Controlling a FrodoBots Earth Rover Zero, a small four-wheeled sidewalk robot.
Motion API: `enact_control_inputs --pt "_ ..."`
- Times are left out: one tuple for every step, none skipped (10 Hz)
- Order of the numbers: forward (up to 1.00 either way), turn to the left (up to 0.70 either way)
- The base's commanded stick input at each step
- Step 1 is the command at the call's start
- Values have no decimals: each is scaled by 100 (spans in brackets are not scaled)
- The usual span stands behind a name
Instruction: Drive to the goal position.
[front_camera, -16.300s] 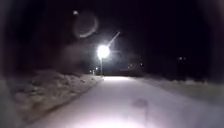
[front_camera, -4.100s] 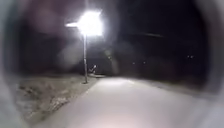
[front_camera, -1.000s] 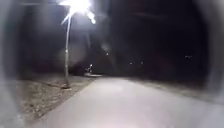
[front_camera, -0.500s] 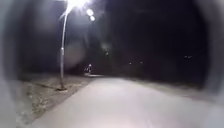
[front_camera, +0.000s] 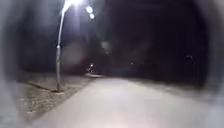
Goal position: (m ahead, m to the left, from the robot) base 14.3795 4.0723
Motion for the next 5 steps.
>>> enact_control_inputs --pt "70 0" --pt "70 0" --pt "70 0" --pt "70 0" --pt "70 0"
